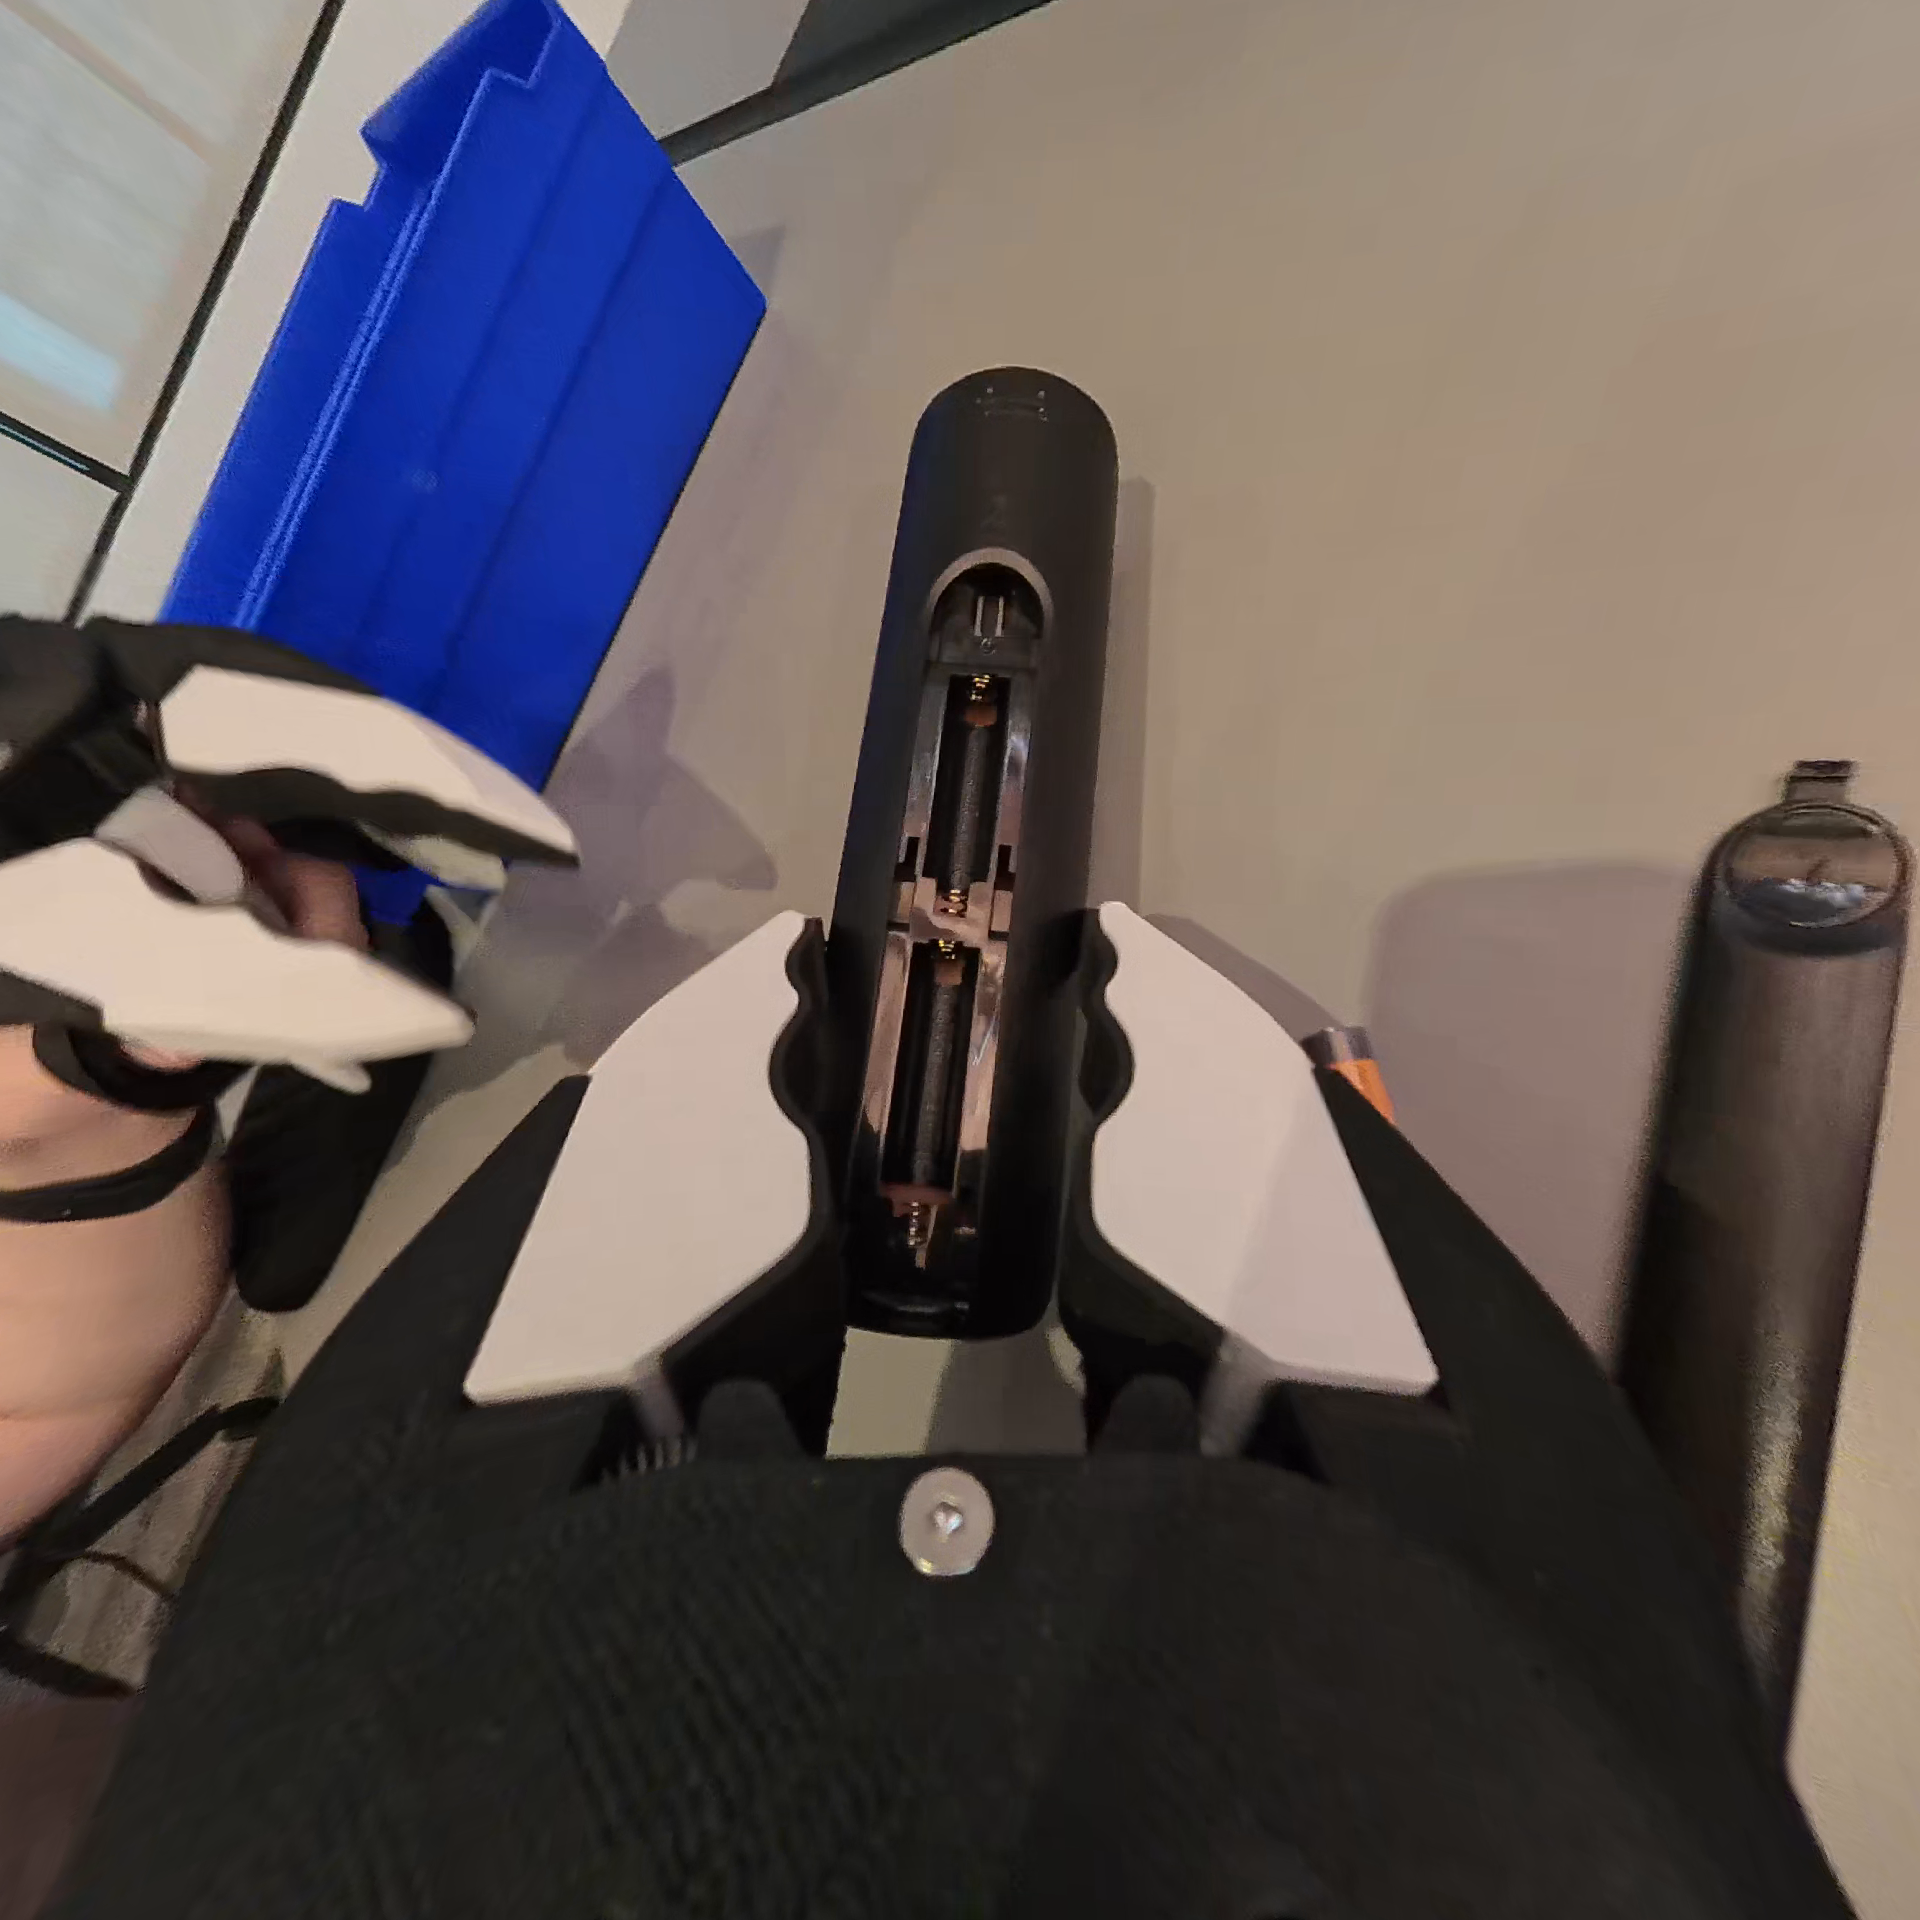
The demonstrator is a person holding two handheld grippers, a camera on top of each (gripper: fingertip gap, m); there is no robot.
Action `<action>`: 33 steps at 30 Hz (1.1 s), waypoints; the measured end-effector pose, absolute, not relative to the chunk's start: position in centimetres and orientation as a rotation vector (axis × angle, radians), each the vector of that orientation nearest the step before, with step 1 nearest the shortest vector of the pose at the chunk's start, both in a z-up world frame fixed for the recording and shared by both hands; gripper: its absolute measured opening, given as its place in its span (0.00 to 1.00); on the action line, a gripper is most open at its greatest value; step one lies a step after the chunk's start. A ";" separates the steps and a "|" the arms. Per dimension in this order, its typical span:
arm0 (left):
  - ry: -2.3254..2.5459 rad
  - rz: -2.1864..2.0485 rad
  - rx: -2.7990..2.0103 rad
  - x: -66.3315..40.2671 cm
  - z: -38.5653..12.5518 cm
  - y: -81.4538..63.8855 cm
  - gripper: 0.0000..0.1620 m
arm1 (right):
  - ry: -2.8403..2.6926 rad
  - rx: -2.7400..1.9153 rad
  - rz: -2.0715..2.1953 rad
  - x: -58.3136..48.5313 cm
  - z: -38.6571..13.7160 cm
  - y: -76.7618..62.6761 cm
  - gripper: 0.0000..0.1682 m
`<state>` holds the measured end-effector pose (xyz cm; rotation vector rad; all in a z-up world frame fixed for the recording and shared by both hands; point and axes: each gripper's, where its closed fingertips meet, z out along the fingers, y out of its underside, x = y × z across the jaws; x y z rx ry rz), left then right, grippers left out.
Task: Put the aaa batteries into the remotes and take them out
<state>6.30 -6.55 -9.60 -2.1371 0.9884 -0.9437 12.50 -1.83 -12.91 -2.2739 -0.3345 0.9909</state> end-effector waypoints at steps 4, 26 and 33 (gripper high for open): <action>1.106 -0.776 -2.175 7.4 -12.3 -8.5 0.21 | -0.355 -2.257 0.964 13.1 -12.7 -2.1 0.28; 1.360 -0.370 -2.127 11.5 -16.3 -9.9 0.21 | -0.377 -2.167 0.950 15.1 -11.7 -2.2 0.28; 1.222 -0.438 -2.143 10.6 -15.5 -8.9 0.19 | -0.397 -2.196 0.885 15.4 -12.5 -2.2 0.28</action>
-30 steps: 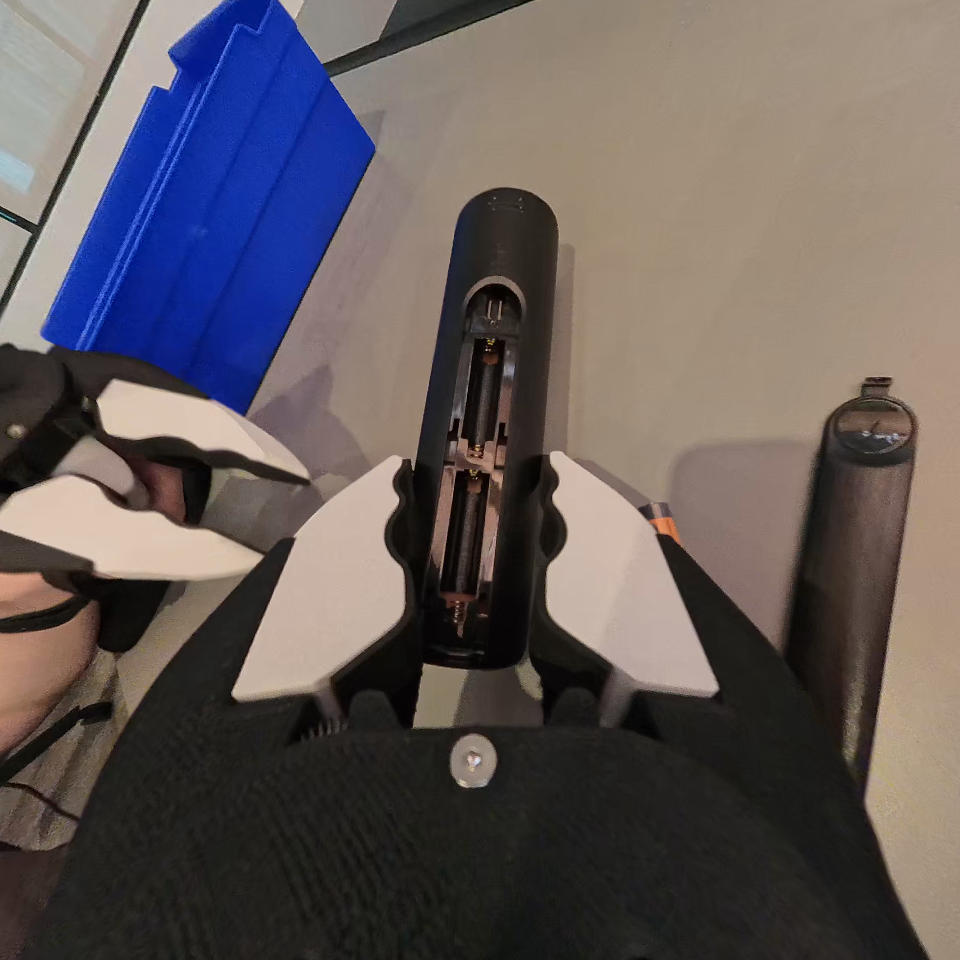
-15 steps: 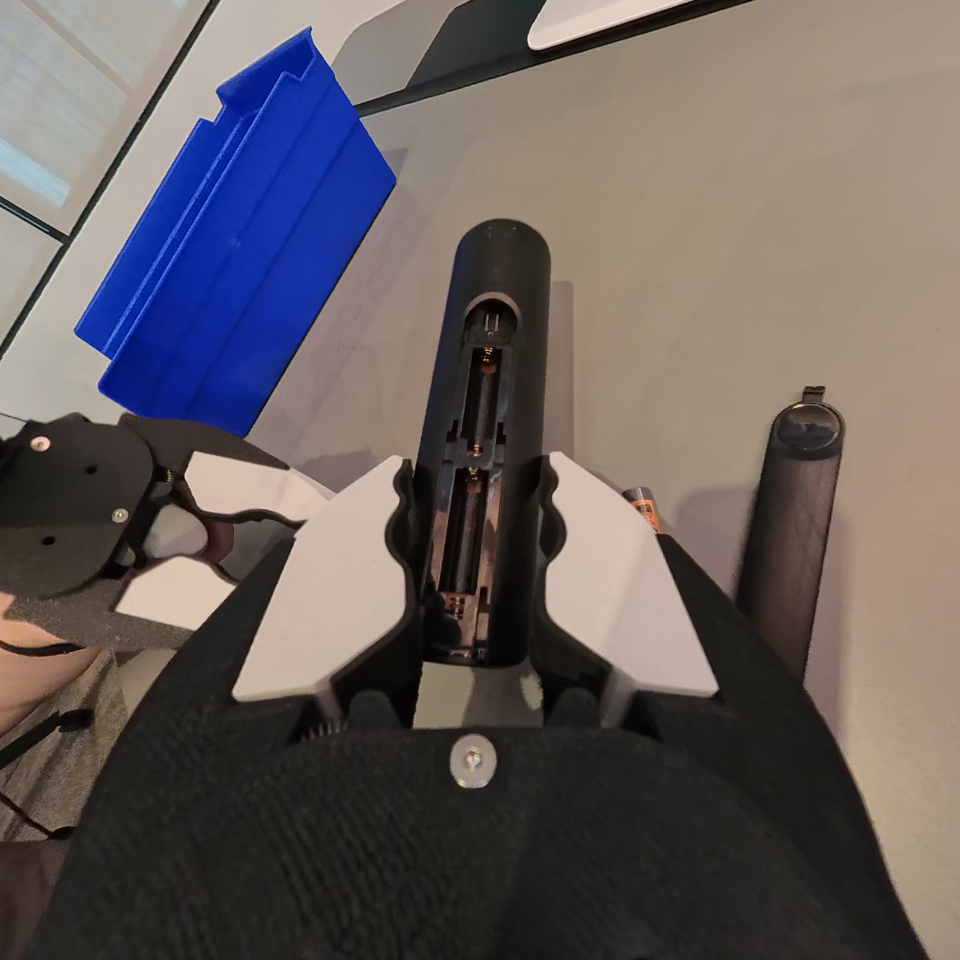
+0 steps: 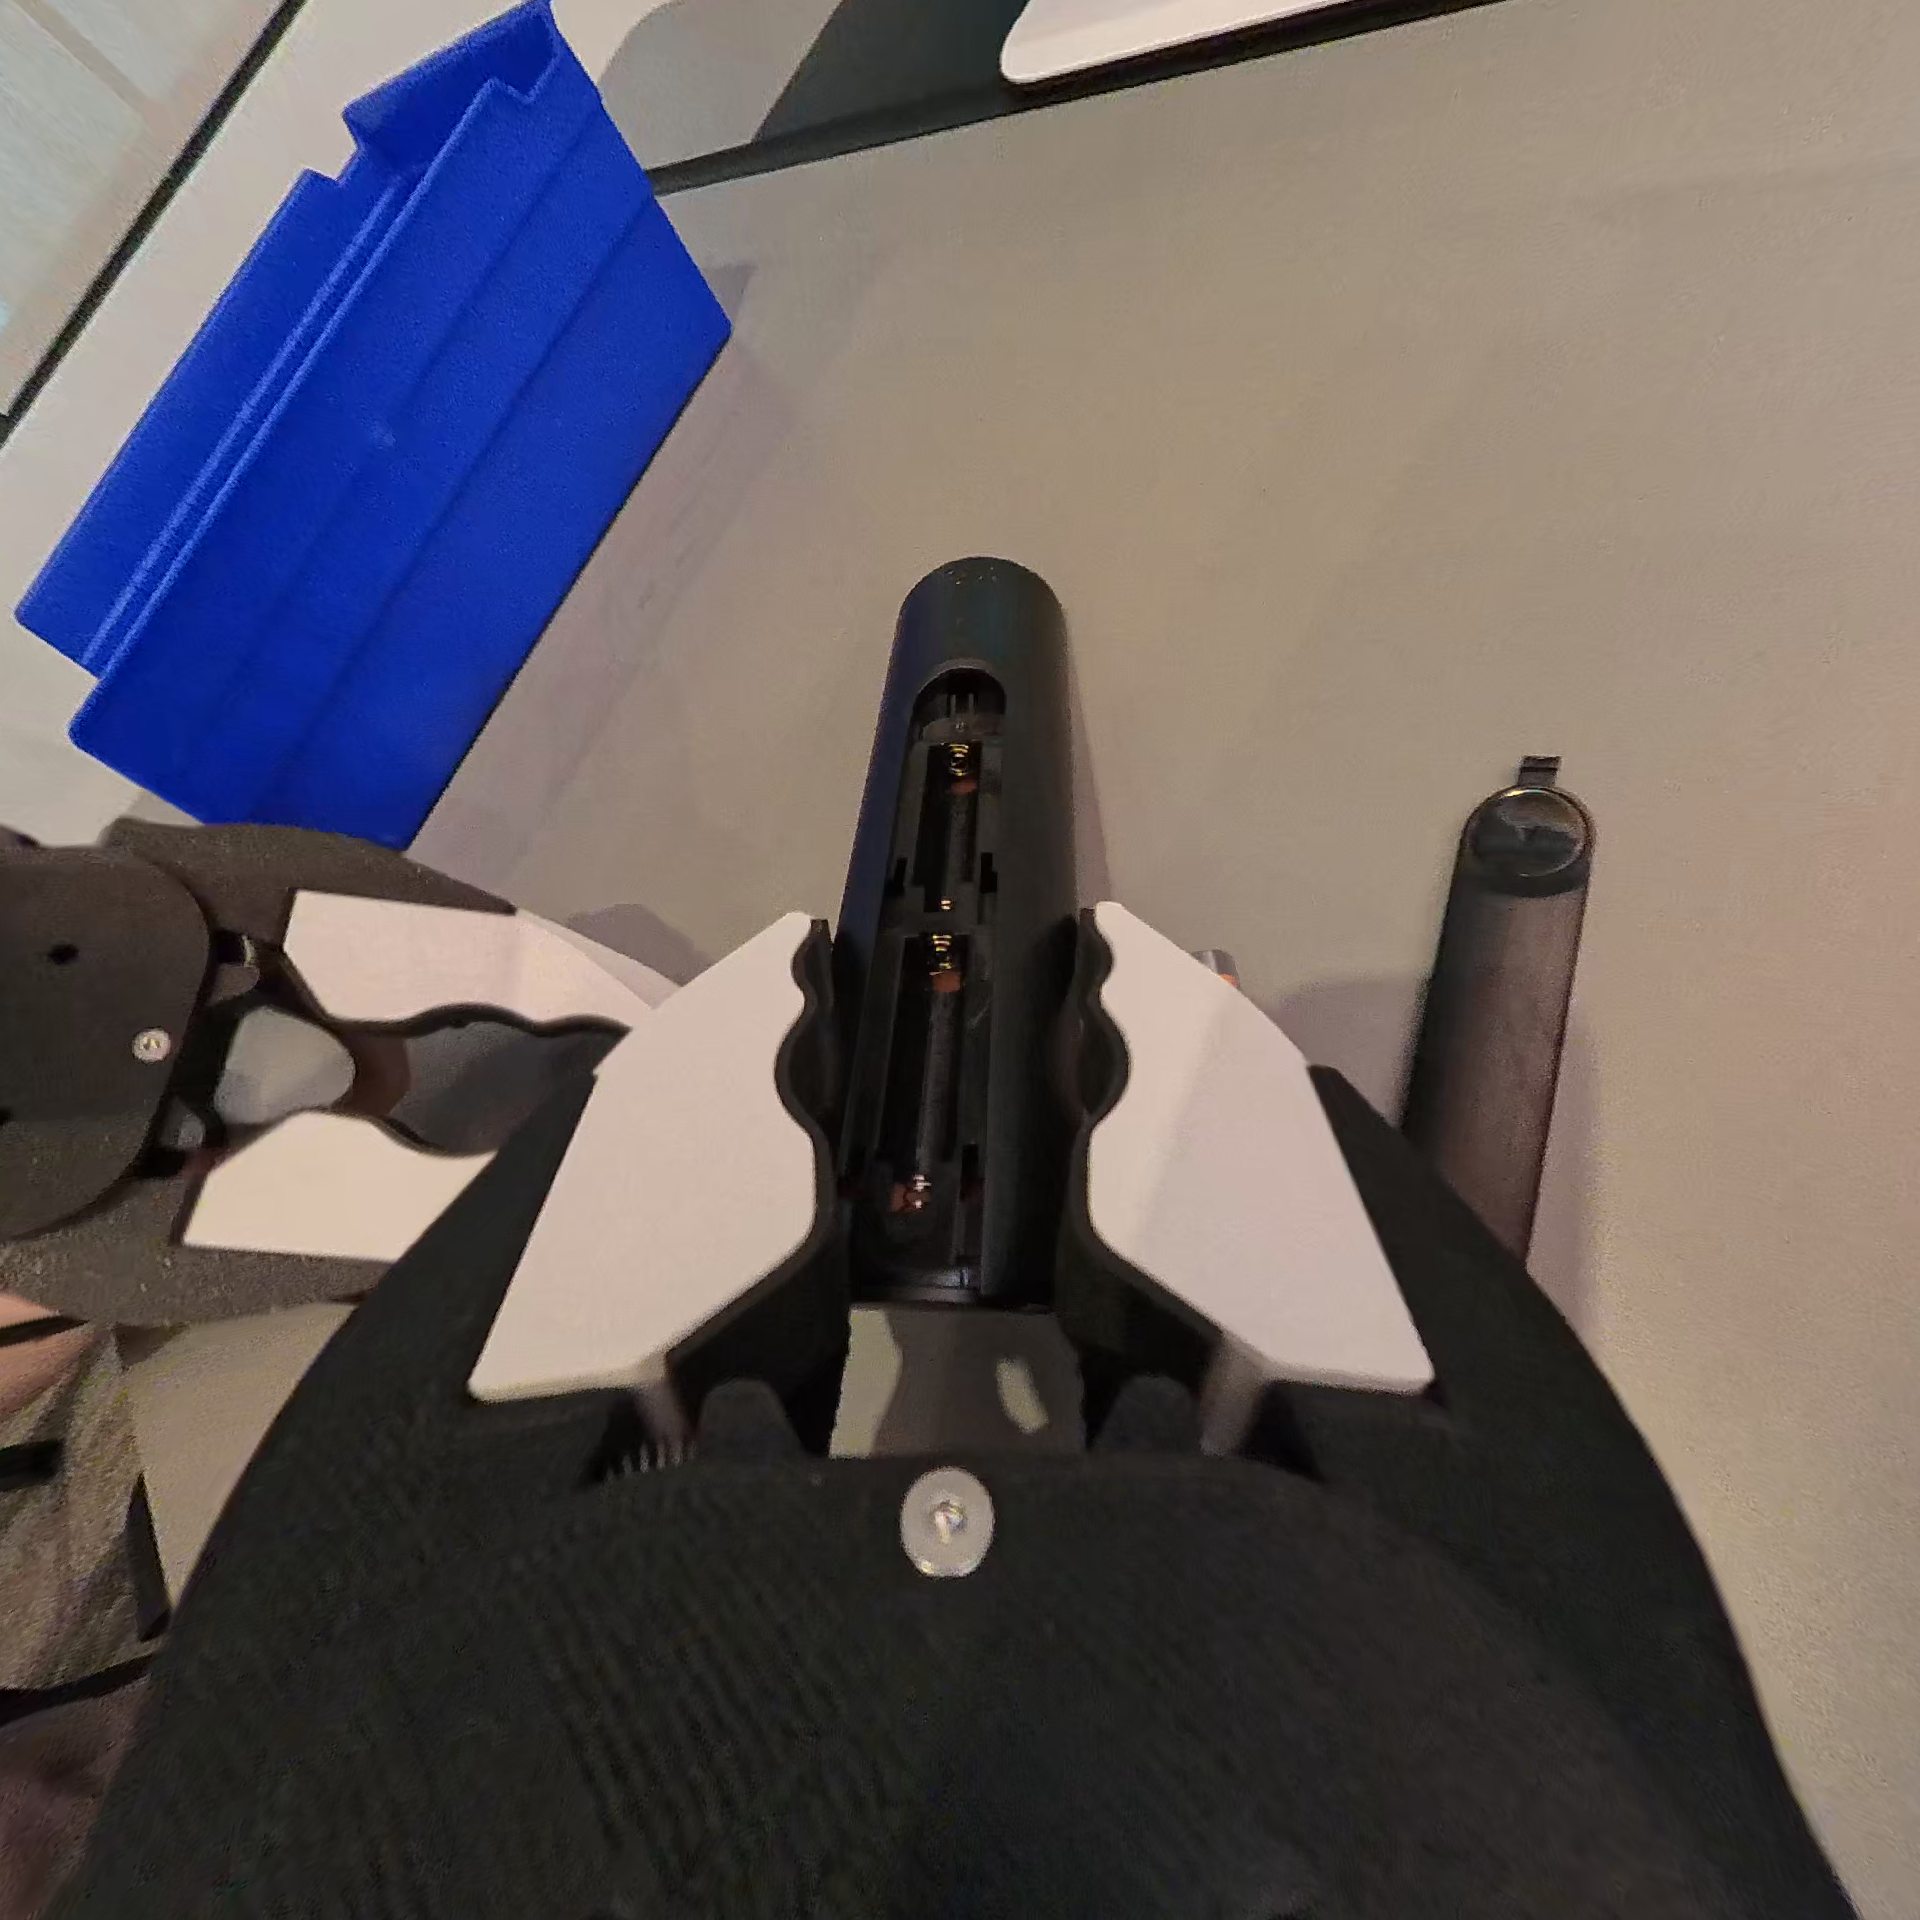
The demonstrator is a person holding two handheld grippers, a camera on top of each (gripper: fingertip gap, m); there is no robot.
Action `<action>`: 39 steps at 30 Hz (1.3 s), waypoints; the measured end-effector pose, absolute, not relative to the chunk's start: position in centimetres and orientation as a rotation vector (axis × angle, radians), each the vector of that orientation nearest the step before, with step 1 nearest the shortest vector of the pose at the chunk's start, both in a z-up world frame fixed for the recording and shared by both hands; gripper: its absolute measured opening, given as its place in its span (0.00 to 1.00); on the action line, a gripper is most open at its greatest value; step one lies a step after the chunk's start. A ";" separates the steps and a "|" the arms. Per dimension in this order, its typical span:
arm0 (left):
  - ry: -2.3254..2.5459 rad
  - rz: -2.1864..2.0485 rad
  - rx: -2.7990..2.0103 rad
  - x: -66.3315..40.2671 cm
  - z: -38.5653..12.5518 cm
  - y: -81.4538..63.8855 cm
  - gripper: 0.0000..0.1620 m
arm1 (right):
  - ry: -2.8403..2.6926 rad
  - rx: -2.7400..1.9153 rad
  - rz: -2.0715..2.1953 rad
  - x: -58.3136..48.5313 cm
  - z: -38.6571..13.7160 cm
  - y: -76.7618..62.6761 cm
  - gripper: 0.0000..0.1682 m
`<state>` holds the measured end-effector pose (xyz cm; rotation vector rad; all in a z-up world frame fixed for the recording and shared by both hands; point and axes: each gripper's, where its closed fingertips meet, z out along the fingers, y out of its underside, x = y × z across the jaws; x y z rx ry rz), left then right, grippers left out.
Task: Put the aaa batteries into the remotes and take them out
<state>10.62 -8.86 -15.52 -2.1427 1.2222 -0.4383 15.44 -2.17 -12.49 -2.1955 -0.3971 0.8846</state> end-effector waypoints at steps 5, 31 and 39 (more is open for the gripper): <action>1.002 -0.664 -2.145 9.3 -12.5 -8.1 0.19 | -0.380 -2.166 0.854 15.5 -12.5 -1.3 0.27; 0.889 -0.718 -2.139 5.7 -10.9 -7.7 0.19 | -1.049 -2.066 0.782 9.6 -12.2 -0.8 0.34; 0.860 -0.724 -2.108 4.8 -9.7 -7.9 0.19 | -1.113 -1.608 0.889 9.3 2.6 0.6 0.35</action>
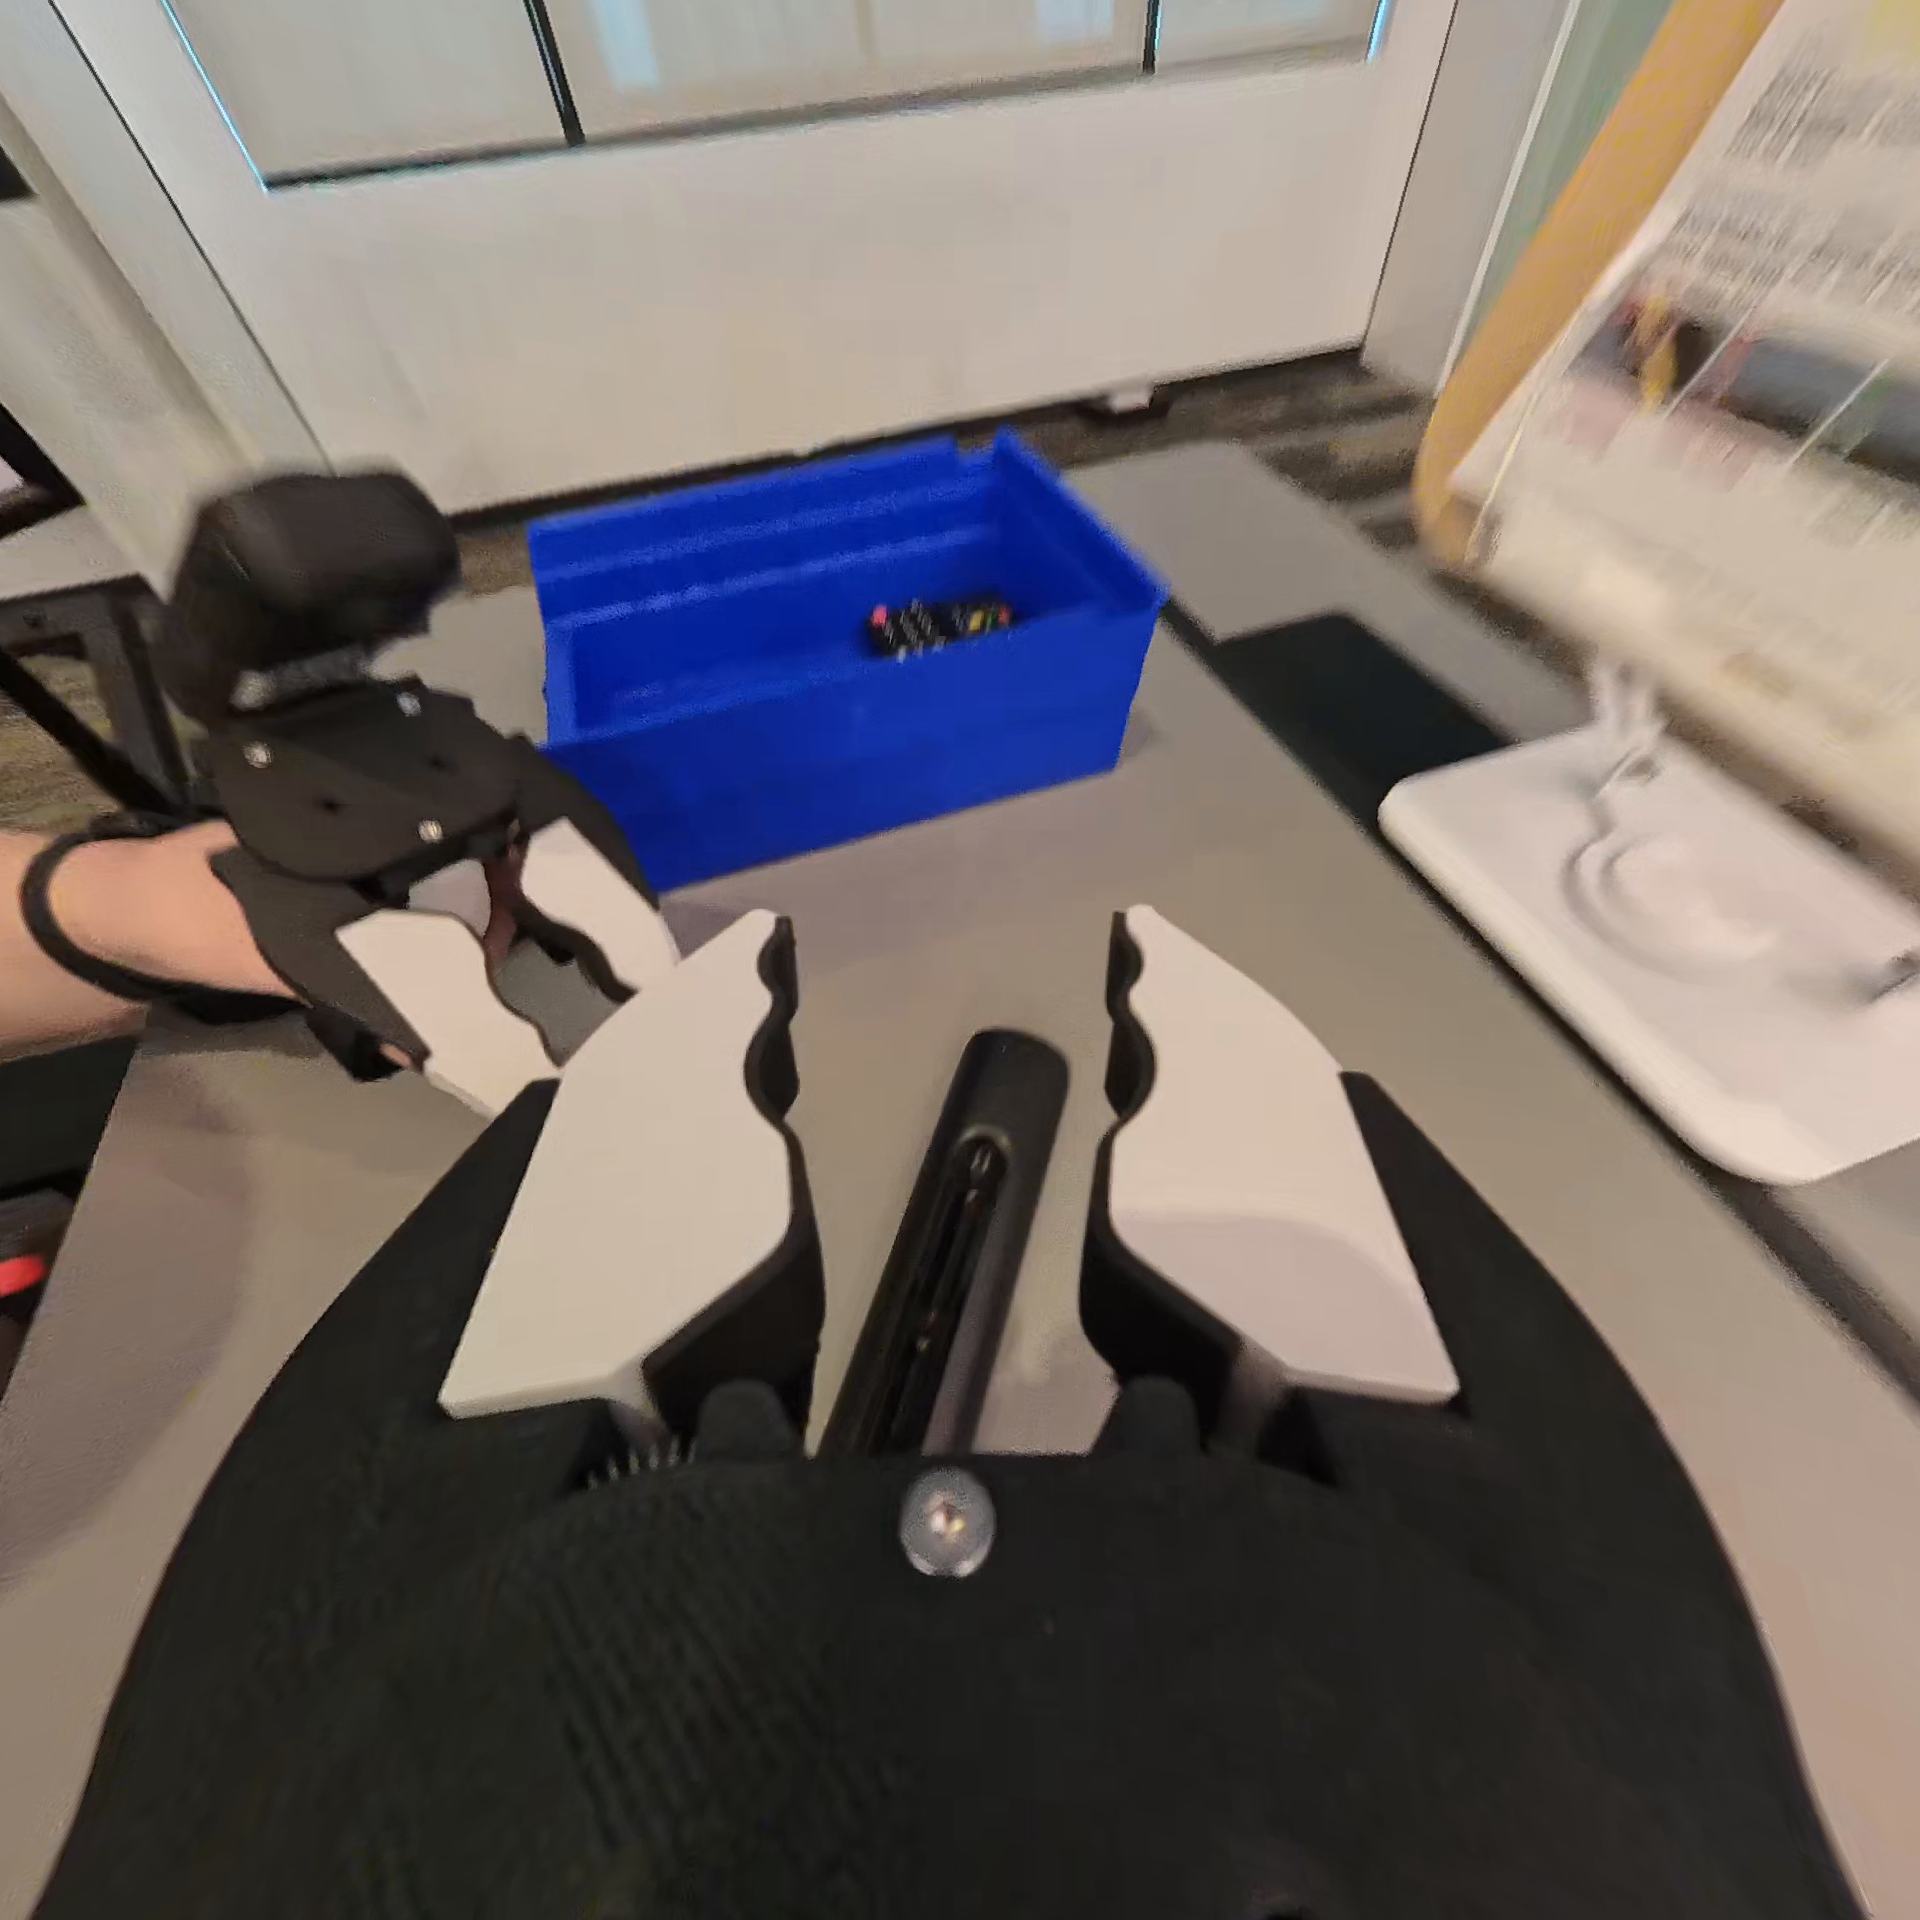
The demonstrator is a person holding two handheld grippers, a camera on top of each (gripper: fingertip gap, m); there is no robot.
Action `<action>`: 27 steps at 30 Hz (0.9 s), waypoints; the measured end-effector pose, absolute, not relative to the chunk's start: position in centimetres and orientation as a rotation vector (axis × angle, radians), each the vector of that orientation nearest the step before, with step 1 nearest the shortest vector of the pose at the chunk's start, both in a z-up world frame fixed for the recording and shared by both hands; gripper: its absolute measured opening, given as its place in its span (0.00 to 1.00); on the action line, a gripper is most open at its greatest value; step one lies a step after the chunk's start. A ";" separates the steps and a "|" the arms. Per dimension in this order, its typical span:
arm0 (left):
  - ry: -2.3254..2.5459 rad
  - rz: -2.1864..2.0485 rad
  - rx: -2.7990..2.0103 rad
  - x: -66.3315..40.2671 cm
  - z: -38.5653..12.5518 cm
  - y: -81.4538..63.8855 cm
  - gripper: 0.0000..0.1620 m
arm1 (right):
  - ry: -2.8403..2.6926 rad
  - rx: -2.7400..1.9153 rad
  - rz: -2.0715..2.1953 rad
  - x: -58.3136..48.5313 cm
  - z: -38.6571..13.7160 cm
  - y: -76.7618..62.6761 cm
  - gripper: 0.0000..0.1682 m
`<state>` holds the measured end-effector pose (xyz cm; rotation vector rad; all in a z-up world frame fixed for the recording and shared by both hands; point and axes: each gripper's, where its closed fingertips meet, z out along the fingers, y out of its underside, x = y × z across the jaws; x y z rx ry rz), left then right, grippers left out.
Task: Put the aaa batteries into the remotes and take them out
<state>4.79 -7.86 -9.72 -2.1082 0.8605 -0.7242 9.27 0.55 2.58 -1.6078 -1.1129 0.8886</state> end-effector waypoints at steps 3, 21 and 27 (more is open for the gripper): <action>0.852 -0.725 -2.107 4.4 -9.4 -8.0 0.19 | -1.138 -1.556 0.888 10.1 6.2 -0.5 0.33; 0.936 -0.773 -2.064 4.6 -8.0 -10.0 0.19 | -2.122 -1.860 0.581 22.3 -16.7 -21.9 0.10; 0.884 -0.776 -2.082 3.8 -7.9 -10.3 0.19 | -1.872 -1.905 0.588 20.6 -14.9 -17.3 0.07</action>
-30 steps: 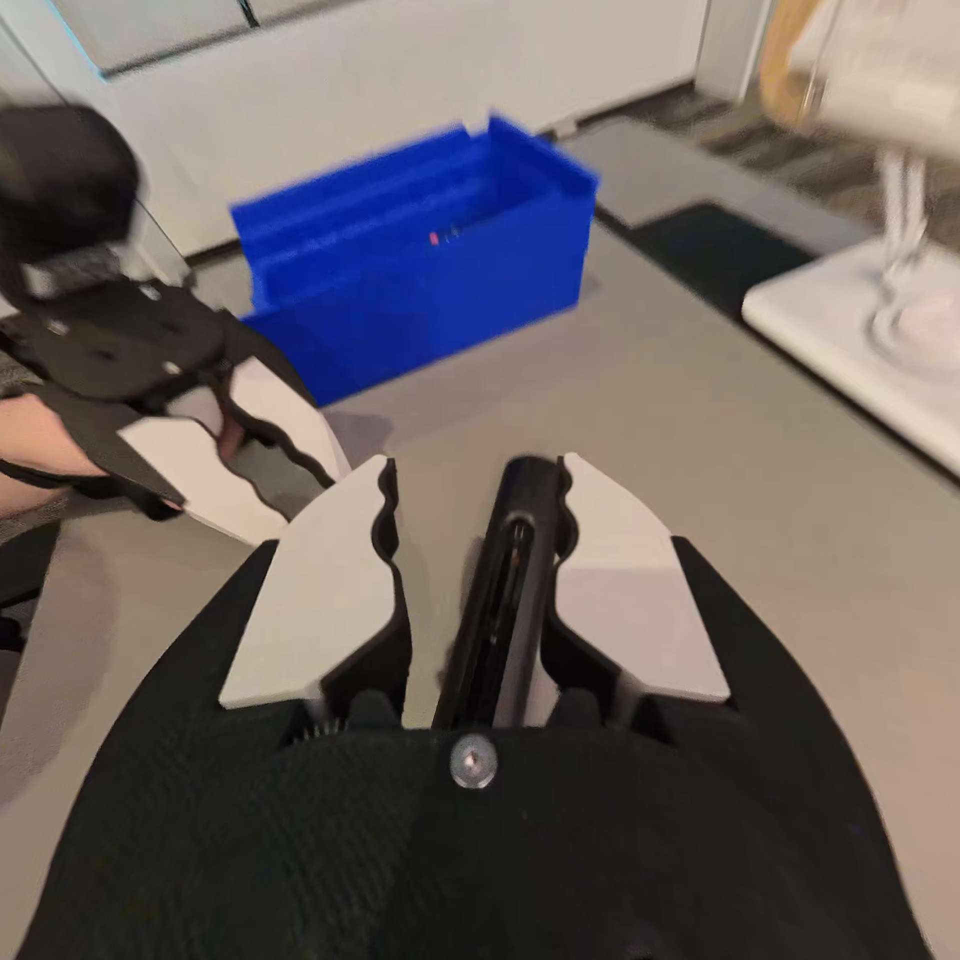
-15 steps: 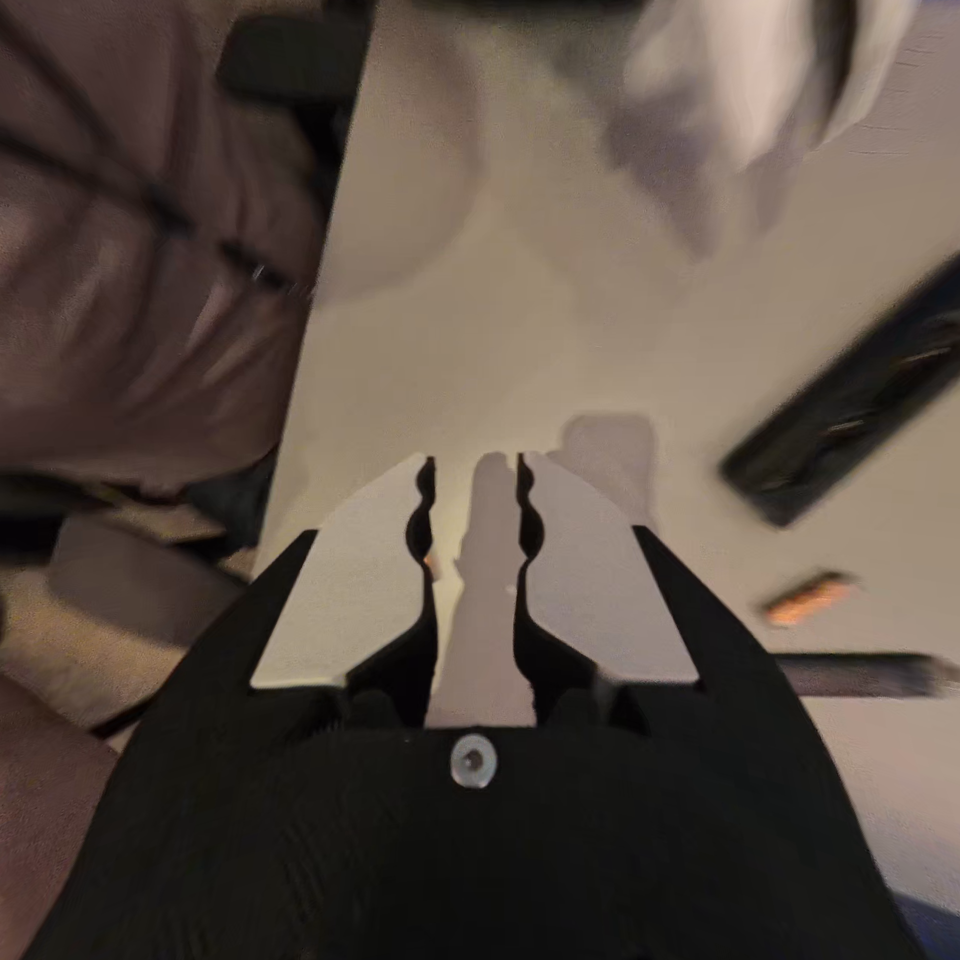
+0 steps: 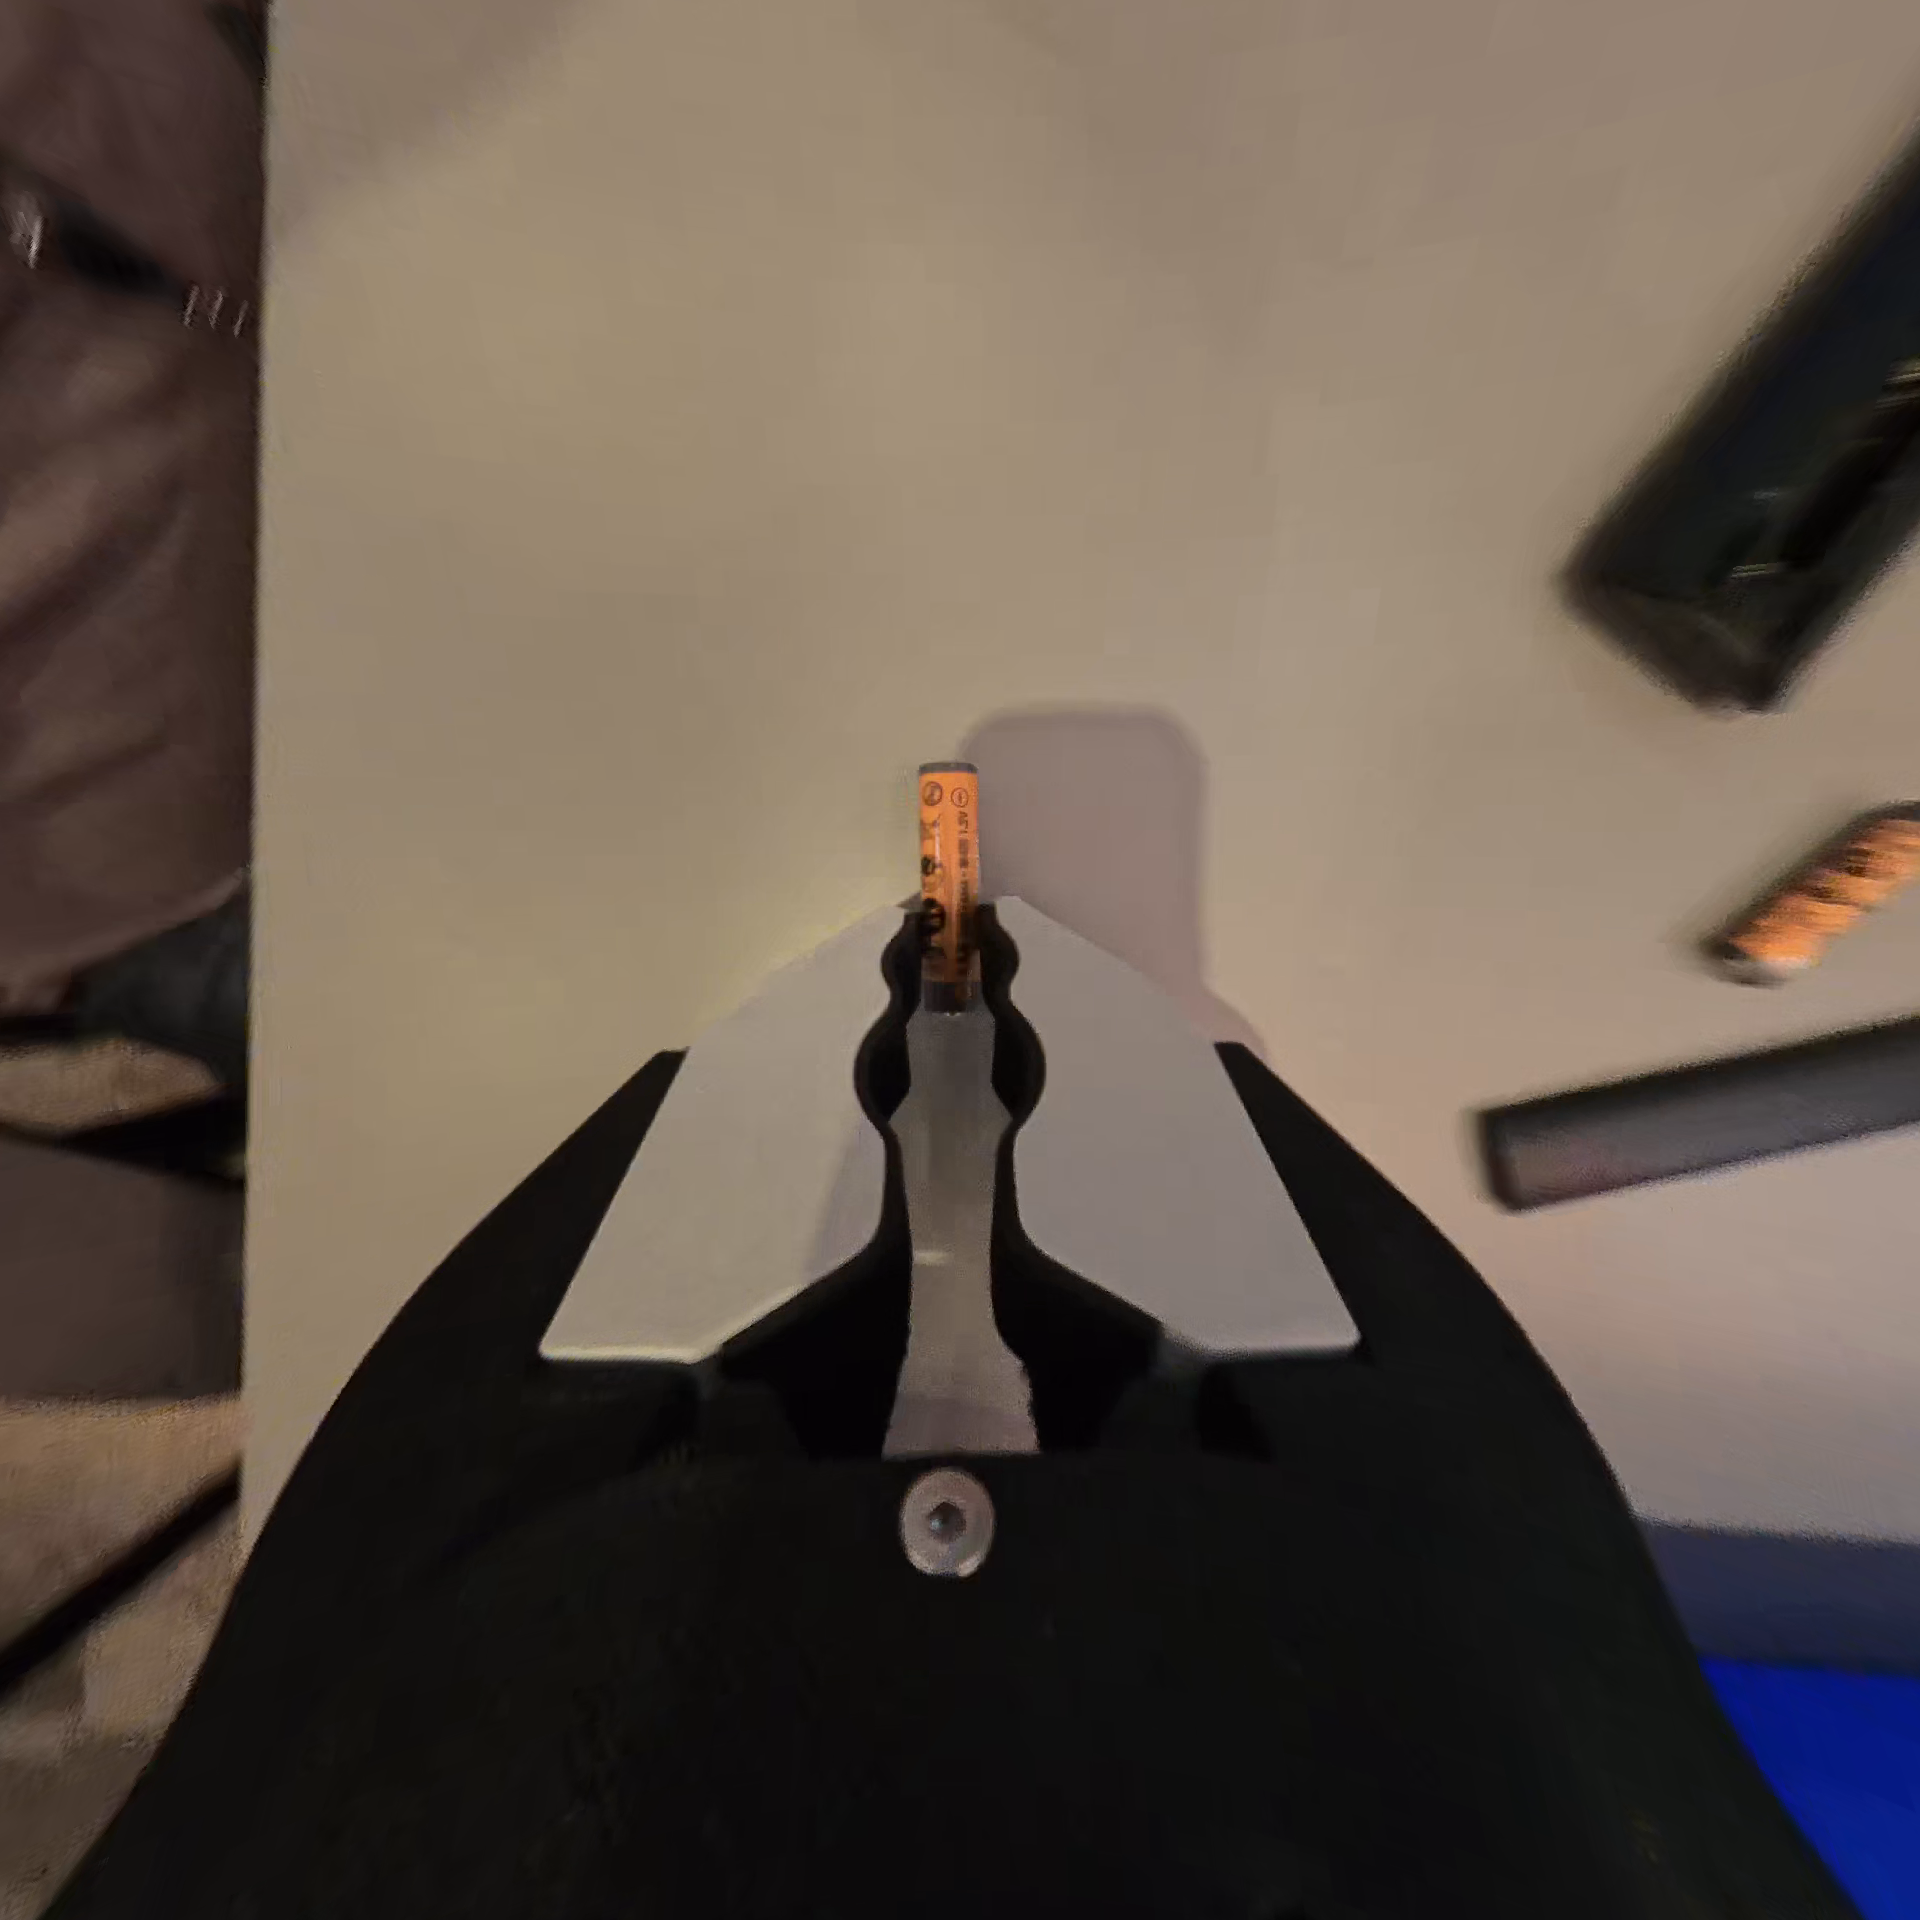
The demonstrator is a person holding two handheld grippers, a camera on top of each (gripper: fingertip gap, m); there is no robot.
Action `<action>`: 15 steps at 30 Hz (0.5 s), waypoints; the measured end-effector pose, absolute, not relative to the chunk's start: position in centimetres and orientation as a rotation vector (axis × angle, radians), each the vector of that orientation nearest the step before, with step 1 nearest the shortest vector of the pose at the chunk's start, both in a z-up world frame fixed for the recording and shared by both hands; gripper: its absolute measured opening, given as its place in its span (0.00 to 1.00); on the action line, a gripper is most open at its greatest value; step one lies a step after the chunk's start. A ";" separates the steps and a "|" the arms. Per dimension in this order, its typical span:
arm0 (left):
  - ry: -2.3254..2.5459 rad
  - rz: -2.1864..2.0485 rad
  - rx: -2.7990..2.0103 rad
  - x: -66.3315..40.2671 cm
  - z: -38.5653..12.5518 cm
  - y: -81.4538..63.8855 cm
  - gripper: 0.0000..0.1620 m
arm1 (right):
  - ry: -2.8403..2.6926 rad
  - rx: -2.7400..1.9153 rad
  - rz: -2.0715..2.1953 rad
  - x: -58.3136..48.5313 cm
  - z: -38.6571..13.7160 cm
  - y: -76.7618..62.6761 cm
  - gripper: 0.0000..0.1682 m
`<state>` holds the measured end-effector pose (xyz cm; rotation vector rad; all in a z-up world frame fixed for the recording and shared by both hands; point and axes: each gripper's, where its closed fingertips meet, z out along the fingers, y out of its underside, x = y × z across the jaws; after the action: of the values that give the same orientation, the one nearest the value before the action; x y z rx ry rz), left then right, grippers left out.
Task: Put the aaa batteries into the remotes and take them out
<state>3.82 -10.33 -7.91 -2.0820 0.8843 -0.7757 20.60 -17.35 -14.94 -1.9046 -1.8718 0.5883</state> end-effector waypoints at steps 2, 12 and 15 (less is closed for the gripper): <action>0.874 -0.763 -2.082 3.6 -7.8 -10.3 0.19 | -1.583 -2.023 0.534 19.6 -12.8 -11.9 0.07; 0.887 -0.755 -2.089 3.5 -7.9 -11.6 0.19 | -1.004 -2.587 0.143 20.7 -14.5 1.2 0.07; 0.881 -0.770 -2.095 3.2 -8.2 -11.9 0.19 | -1.012 -2.660 0.165 21.0 -16.4 1.4 0.07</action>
<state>3.18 -11.91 -8.16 -2.0952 0.8809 -0.7700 21.00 1.35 -16.37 -2.6601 -1.0121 0.1647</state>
